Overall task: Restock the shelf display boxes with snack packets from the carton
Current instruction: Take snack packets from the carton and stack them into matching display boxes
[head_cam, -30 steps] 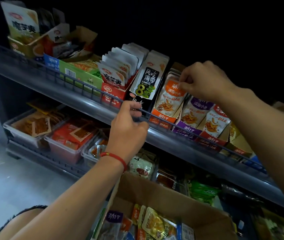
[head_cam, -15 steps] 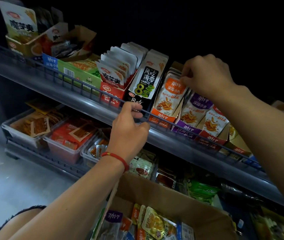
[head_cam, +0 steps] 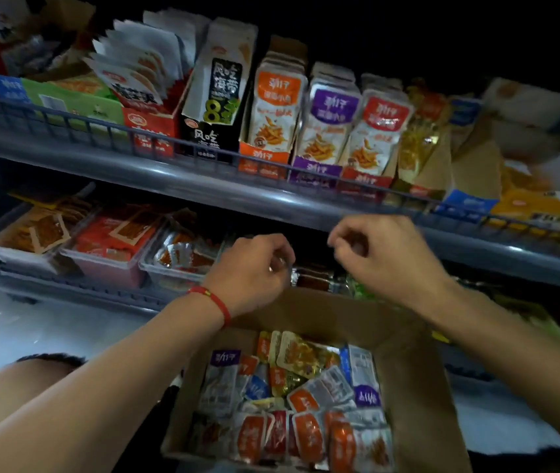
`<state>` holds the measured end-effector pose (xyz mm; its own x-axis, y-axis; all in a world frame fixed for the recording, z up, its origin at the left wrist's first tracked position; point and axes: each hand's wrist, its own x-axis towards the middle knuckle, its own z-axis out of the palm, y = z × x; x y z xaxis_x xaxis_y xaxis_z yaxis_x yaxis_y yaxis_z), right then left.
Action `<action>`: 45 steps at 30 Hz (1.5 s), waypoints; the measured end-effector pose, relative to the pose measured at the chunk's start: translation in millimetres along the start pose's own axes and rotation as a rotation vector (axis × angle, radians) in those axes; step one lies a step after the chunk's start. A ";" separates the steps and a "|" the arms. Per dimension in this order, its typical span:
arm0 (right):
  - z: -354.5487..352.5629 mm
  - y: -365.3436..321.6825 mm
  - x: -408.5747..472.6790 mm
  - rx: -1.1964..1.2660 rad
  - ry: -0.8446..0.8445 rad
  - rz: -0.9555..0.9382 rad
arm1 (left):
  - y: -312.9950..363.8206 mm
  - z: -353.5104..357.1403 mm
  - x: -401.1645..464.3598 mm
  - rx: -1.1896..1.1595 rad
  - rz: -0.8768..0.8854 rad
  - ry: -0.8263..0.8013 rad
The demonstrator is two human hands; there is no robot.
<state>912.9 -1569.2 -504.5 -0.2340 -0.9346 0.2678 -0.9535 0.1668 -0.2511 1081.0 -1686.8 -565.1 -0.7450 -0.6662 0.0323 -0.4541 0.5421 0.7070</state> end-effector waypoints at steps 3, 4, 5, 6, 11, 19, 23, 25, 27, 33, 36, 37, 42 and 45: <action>34.9 34.1 -45.5 -0.012 -0.215 0.073 | -3.1 34.2 -6.1 0.238 -0.002 -0.303; 44.4 45.2 -57.8 -0.030 -0.257 0.098 | -6.9 47.0 -8.8 0.307 -0.006 -0.438; 52.6 55.6 -67.3 -0.047 -0.284 0.125 | -8.8 59.1 -12.4 0.371 -0.012 -0.582; 58.2 63.9 -74.6 -0.055 -0.310 0.145 | -12.5 71.8 -16.8 0.434 -0.018 -0.713; 60.0 77.2 -83.7 0.005 -0.423 0.137 | -43.7 113.7 -36.2 0.674 -0.071 -1.013; 51.2 81.5 -91.6 0.092 -0.430 0.108 | -105.9 156.5 -34.7 0.728 -0.003 -1.055; 48.6 84.3 -94.0 0.120 -0.421 0.109 | -111.0 163.9 -35.0 0.717 0.012 -1.030; 47.5 85.0 -95.0 0.125 -0.425 0.110 | -127.1 163.2 -23.4 0.620 0.002 -1.005; 46.7 86.1 -95.1 0.130 -0.421 0.109 | -130.0 154.7 -15.6 0.545 -0.046 -0.925; 45.0 90.3 -91.7 0.173 -0.434 0.104 | -43.2 105.2 -1.1 0.227 -0.079 -0.672; 43.2 86.4 -88.1 0.273 -0.482 0.096 | -15.6 84.8 4.9 -0.007 -0.090 -0.543; 42.9 83.5 -86.6 0.298 -0.492 0.093 | -5.8 79.0 5.1 -0.093 -0.089 -0.520; 40.7 73.8 -75.4 0.530 -0.283 0.172 | 28.3 59.2 0.7 -0.486 -0.097 -0.311; 29.7 70.5 -69.0 0.751 -0.129 0.285 | 38.5 43.0 -3.0 -0.629 -0.103 -0.247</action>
<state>867.4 -1502.3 -568.3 -0.3806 -0.9247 0.0015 -0.4680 0.1912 -0.8628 1044.8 -1641.9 -568.4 -0.8369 -0.5213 -0.1670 -0.2143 0.0314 0.9763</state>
